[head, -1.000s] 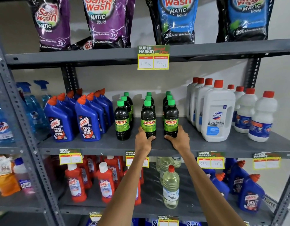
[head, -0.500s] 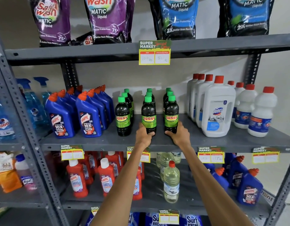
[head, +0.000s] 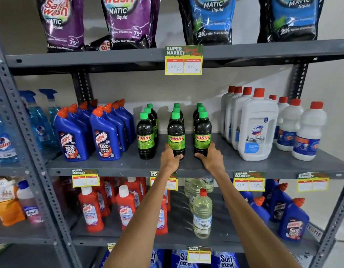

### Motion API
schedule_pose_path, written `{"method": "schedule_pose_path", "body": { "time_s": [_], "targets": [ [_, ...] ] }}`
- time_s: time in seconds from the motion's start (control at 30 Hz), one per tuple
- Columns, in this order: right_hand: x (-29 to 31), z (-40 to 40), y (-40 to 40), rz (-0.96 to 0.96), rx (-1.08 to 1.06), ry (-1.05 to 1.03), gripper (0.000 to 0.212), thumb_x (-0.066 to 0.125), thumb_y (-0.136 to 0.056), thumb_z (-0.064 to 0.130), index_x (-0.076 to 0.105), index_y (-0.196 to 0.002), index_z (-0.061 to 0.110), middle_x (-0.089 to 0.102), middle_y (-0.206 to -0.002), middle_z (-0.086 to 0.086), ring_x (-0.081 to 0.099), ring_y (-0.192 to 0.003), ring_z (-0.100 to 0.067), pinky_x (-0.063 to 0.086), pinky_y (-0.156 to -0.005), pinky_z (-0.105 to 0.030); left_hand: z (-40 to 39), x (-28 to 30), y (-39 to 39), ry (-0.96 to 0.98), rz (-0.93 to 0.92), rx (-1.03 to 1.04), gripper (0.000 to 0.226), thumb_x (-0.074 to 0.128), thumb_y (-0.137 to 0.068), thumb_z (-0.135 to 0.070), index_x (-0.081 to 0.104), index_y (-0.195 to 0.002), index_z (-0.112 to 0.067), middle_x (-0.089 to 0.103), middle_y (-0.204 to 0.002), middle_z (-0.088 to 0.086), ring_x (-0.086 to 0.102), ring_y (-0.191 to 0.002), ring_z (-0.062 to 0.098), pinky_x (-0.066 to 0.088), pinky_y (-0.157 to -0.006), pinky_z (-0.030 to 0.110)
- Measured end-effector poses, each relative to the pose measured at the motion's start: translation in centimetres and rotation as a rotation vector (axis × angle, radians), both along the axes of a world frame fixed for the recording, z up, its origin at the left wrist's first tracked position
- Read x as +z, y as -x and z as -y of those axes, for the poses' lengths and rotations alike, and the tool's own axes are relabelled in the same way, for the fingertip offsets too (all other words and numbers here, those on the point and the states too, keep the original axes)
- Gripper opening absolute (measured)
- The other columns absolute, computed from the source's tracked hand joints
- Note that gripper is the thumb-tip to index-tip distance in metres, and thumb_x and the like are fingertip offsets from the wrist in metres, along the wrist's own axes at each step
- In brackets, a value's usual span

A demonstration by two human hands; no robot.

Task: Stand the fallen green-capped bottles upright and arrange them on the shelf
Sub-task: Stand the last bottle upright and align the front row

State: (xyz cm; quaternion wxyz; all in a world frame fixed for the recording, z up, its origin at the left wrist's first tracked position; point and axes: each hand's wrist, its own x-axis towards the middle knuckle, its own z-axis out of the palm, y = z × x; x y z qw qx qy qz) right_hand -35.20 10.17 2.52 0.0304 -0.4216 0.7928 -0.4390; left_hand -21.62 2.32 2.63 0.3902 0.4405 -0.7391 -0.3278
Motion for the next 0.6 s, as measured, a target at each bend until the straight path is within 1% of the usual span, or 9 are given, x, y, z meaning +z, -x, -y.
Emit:
{"method": "schedule_pose_path", "body": {
  "time_s": [0.13, 0.3, 0.37, 0.43, 0.47, 0.53, 0.57, 0.6],
  "targets": [
    [-0.1, 0.0, 0.0, -0.022, 0.007, -0.015, 0.060, 0.071, -0.084, 0.031, 0.040, -0.126, 0.002, 0.062, -0.122, -0.024, 0.058, -0.114, -0.043, 0.047, -0.090, -0.045, -0.1, 0.1, 0.0, -0.007, 0.001, -0.003, 0.052, 0.071, -0.084, -0.010, 0.040, -0.125, -0.003, 0.060, -0.128, 0.018, 0.058, -0.118, 0.033, 0.041, -0.084, 0.028],
    [-0.2, 0.1, 0.1, -0.017, 0.007, -0.022, 0.057, 0.071, -0.085, 0.032, 0.041, -0.123, 0.002, 0.062, -0.123, -0.024, 0.058, -0.114, -0.043, 0.046, -0.088, -0.043, 0.2, -0.2, 0.0, -0.013, 0.004, -0.012, 0.051, 0.070, -0.084, -0.010, 0.039, -0.125, -0.003, 0.060, -0.128, 0.018, 0.058, -0.116, 0.034, 0.040, -0.081, 0.027],
    [-0.1, 0.2, 0.1, -0.012, 0.005, -0.020, 0.057, 0.071, -0.084, 0.031, 0.041, -0.122, 0.001, 0.061, -0.124, -0.023, 0.057, -0.115, -0.042, 0.045, -0.088, -0.043, 0.3, -0.2, 0.0, -0.012, 0.010, -0.010, 0.052, 0.071, -0.084, -0.010, 0.039, -0.125, -0.003, 0.060, -0.128, 0.018, 0.058, -0.116, 0.034, 0.041, -0.083, 0.028],
    [0.0, 0.1, 0.1, 0.012, 0.006, -0.011, 0.060, 0.073, -0.083, 0.030, 0.040, -0.124, 0.001, 0.060, -0.126, -0.023, 0.056, -0.118, -0.041, 0.045, -0.090, -0.042, 0.4, -0.2, 0.1, -0.013, 0.009, -0.005, 0.058, 0.072, -0.083, -0.011, 0.037, -0.130, -0.002, 0.059, -0.131, 0.019, 0.057, -0.119, 0.034, 0.043, -0.089, 0.031],
    [0.1, 0.1, 0.1, 0.033, 0.014, 0.003, 0.066, 0.075, -0.082, 0.029, 0.038, -0.128, 0.001, 0.058, -0.129, -0.023, 0.054, -0.120, -0.041, 0.045, -0.092, -0.043, 0.4, -0.1, 0.1, -0.011, 0.011, -0.007, 0.067, 0.072, -0.083, -0.012, 0.033, -0.136, 0.000, 0.056, -0.134, 0.020, 0.055, -0.123, 0.034, 0.044, -0.094, 0.033],
    [0.0, -0.5, -0.3, 0.045, 0.023, 0.051, 0.082, 0.077, -0.079, 0.029, 0.029, -0.139, -0.001, 0.051, -0.138, -0.022, 0.049, -0.128, -0.039, 0.043, -0.099, -0.043, 0.1, -0.3, -0.2, 0.018, 0.031, -0.011, 0.092, 0.074, -0.082, -0.016, 0.014, -0.149, 0.002, 0.047, -0.144, 0.021, 0.045, -0.133, 0.033, 0.040, -0.106, 0.037],
    [-0.2, -0.9, -0.6, 0.038, 0.018, 0.097, 0.087, 0.076, -0.080, 0.028, 0.025, -0.144, 0.000, 0.046, -0.143, -0.020, 0.045, -0.132, -0.036, 0.040, -0.103, -0.042, -0.3, -0.6, -0.7, 0.050, 0.017, -0.018, 0.097, 0.074, -0.082, -0.019, 0.009, -0.151, 0.001, 0.042, -0.148, 0.020, 0.040, -0.137, 0.032, 0.037, -0.110, 0.038],
    [-0.6, -1.6, -1.0, 0.028, 0.010, 0.166, 0.084, 0.075, -0.082, 0.025, 0.025, -0.146, 0.002, 0.044, -0.145, -0.018, 0.043, -0.133, -0.033, 0.038, -0.105, -0.039, -1.0, -1.1, -1.4, 0.086, -0.027, -0.029, 0.095, 0.073, -0.084, -0.022, 0.010, -0.151, -0.001, 0.039, -0.151, 0.018, 0.037, -0.140, 0.028, 0.034, -0.113, 0.037]
  ]
}}
